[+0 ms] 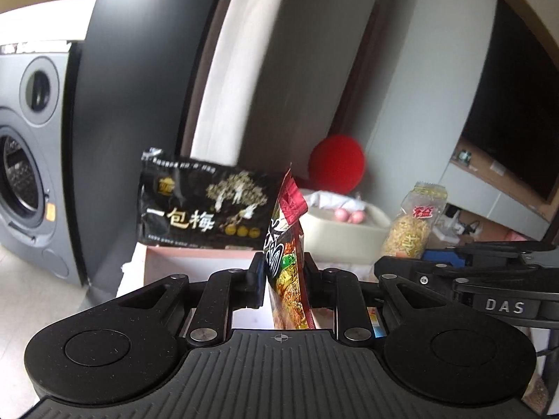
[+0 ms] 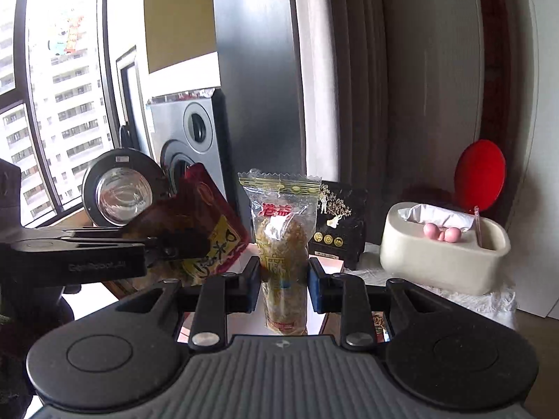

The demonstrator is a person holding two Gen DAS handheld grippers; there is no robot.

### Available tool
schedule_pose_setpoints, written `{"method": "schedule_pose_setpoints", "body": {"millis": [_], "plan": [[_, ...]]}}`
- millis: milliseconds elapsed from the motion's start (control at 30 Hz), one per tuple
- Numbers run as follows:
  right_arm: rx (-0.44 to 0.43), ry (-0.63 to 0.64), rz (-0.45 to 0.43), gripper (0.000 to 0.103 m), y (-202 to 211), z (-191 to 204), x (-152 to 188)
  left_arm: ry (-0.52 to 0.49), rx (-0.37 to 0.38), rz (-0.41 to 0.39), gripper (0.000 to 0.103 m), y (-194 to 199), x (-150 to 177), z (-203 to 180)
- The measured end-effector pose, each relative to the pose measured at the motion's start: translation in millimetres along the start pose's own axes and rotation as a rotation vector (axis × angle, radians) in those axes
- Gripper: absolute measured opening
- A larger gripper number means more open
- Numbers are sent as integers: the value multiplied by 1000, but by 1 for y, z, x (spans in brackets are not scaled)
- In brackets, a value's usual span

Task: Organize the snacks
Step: 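Lower both snacks into the pink box and open both grippers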

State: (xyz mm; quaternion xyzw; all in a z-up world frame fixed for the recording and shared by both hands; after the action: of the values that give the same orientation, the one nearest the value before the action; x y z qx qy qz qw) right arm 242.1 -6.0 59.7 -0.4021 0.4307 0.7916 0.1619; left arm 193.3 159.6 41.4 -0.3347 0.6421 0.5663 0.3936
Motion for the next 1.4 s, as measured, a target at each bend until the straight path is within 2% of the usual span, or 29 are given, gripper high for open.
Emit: {"method": "schedule_pose_setpoints", "body": {"millis": [167, 267, 333, 600, 667, 767, 800, 867, 967, 1033, 1133, 1267, 1400], "plan": [[37, -78, 216, 27, -89, -18, 11, -12, -53, 174, 26, -72, 39, 23], [53, -102, 305, 27, -125, -28, 26, -100, -110, 159, 28, -83, 50, 23], [80, -105, 336, 27, -142, -32, 34, -125, -120, 145, 28, -84, 55, 24], [130, -51, 366, 28, -176, -29, 41, -147, -117, 134, 29, -91, 64, 29], [144, -34, 349, 29, -172, -26, 41, -147, -127, 130, 29, -91, 64, 30], [152, -11, 301, 43, -162, -22, 35, -160, -143, 114, 29, -85, 61, 28], [151, -4, 272, 48, -155, -22, 31, -164, -144, 103, 29, -81, 59, 26], [158, 12, 209, 51, -139, -22, 23, -167, -137, 80, 29, -72, 52, 21], [207, 40, 94, 62, -109, -29, 10, -163, -110, 40, 28, -57, 40, 6], [253, 65, 27, 70, -87, -40, 5, -154, -70, 21, 28, -47, 34, -9], [314, 88, -12, 72, -61, -61, 9, -140, 43, 18, 28, -37, 32, -43], [367, 58, -6, 75, -33, -99, 29, -173, 207, 94, 28, -40, 51, -99], [385, -14, 35, 76, -19, -140, 61, -183, 265, 173, 28, -54, 80, -140]]}}
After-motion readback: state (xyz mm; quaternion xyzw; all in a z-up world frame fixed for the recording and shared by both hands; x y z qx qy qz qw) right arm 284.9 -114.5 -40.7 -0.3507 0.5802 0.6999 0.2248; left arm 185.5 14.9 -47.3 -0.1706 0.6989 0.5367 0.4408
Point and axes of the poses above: each gripper's, at about its wrist camera, not at the fingertips, and y roughly against the way its jaws point, z to its left, x to its underside, the point moved 4 cm from there along -y, roughly the way its jaws point, and after that the axes turned 15 degrees about -y, right-handed, at the moved point
